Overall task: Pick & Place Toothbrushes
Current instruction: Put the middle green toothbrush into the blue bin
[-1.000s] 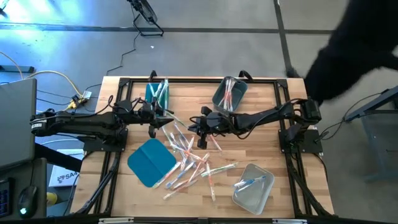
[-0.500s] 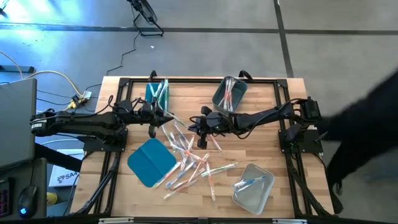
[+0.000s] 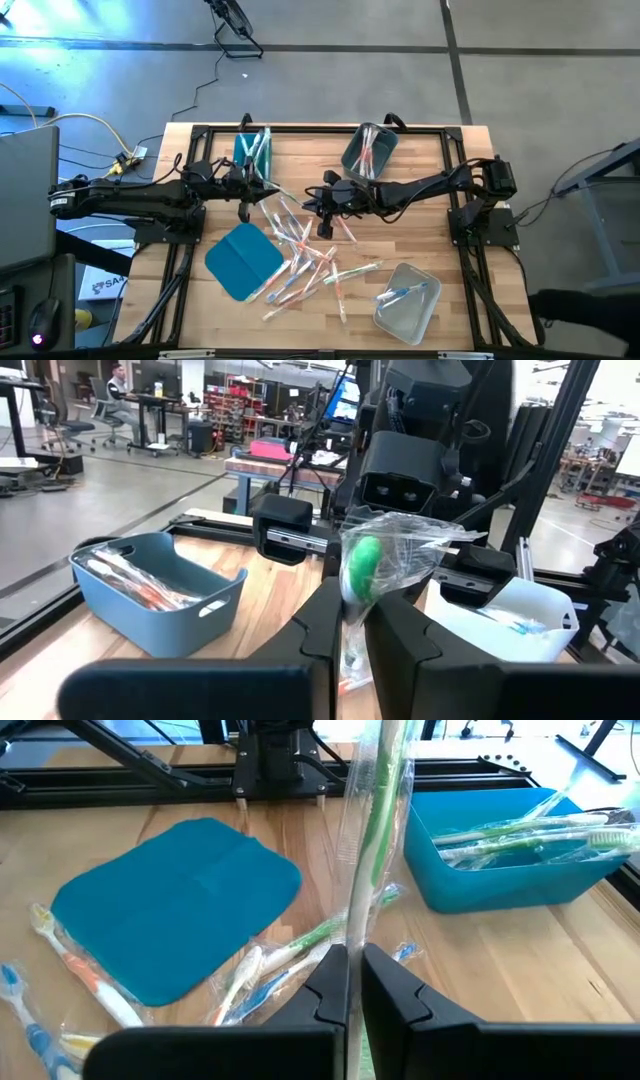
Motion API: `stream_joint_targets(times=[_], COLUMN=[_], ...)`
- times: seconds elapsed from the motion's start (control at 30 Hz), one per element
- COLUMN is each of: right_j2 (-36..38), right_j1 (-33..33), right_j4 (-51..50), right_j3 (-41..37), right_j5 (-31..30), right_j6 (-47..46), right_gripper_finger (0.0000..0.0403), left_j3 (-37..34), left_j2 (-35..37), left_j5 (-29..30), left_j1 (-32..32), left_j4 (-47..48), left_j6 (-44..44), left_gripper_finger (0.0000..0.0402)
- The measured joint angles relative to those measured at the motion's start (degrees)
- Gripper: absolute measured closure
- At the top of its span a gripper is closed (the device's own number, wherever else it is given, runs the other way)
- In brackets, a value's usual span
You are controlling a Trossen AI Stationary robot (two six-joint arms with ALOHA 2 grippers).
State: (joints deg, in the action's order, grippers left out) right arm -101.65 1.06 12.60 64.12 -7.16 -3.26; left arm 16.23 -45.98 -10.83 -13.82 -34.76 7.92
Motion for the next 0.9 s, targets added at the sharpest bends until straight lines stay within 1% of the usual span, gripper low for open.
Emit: stream_joint_targets(times=[0.27,0.37,0.5,0.73,0.9], right_j2=[0.02,0.02,0.06,0.22,4.35], right_j1=[0.0,0.0,-0.02,0.09,0.48], right_j4=[0.0,0.02,0.09,-0.01,-4.67], right_j3=[0.0,-0.01,0.0,-0.02,-0.02], right_j5=[0.0,-0.02,-0.15,-0.14,0.0], right_j6=[0.06,0.08,0.29,0.39,0.54], right_gripper_finger=[0.0398,0.0387,0.035,0.0272,0.0227], left_j3=[0.0,0.0,0.0,0.0,0.0], left_j2=[0.0,0.0,0.0,0.0,0.0], left_j5=[0.04,0.17,0.38,0.63,0.63], left_j1=[0.0,0.0,0.0,-0.02,-0.04], left_j4=[0.04,0.09,0.31,0.62,1.54], left_j6=[-0.04,-0.07,-0.15,-0.2,-0.93], left_gripper_finger=[0.0374,0.0374,0.0375,0.0375,0.0375])
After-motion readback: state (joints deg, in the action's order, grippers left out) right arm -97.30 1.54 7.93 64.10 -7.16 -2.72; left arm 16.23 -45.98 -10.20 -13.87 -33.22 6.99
